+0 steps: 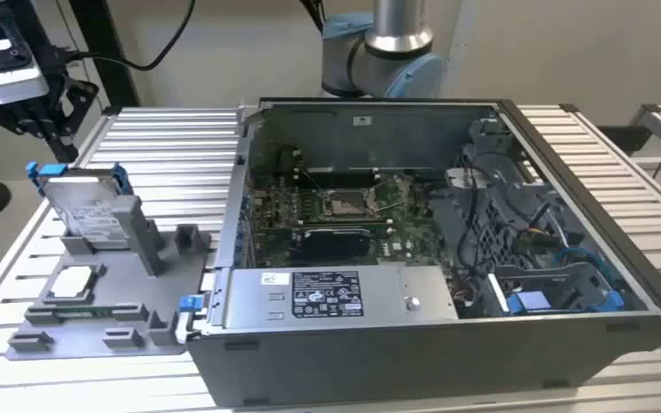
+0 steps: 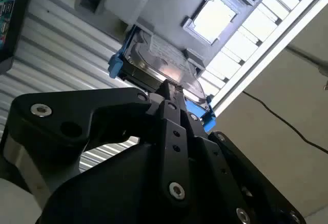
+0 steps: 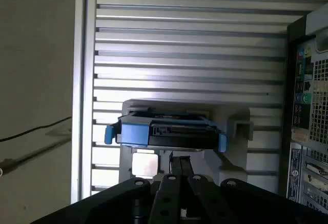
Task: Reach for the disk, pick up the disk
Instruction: 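Reach for the disk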
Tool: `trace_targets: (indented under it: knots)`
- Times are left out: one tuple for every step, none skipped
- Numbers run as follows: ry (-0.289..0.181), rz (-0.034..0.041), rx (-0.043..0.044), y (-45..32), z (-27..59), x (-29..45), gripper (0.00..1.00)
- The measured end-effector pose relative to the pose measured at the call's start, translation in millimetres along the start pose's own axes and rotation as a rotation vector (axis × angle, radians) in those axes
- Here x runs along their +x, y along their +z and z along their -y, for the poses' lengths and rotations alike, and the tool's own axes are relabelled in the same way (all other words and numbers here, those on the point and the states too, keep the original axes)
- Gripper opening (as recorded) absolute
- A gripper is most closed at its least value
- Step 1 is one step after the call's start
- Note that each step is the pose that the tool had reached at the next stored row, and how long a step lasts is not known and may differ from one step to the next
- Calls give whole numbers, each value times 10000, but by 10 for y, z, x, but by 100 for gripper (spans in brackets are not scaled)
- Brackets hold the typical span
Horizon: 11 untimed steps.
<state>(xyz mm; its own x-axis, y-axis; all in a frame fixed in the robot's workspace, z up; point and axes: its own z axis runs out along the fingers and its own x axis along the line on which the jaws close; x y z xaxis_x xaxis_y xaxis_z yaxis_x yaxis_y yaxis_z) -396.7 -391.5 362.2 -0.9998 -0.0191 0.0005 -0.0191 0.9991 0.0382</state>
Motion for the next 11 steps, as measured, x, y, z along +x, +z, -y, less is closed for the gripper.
trace_targets:
  knots:
    - [0, 0, 0, 0, 0, 0, 0]
    - [0, 0, 0, 0, 0, 0, 0]
    - [0, 0, 0, 0, 0, 0, 0]
    - [0, 0, 0, 0, 0, 0, 0]
    - [0, 0, 0, 0, 0, 0, 0]
    - [0, 0, 0, 0, 0, 0, 0]
    - [0, 0, 0, 0, 0, 0, 0]
    - [-1, 0, 0, 0, 0, 0, 0]
    - [0, 0, 0, 0, 0, 0, 0]
    - [0, 0, 0, 0, 0, 0, 0]
    - [0, 0, 0, 0, 0, 0, 0]
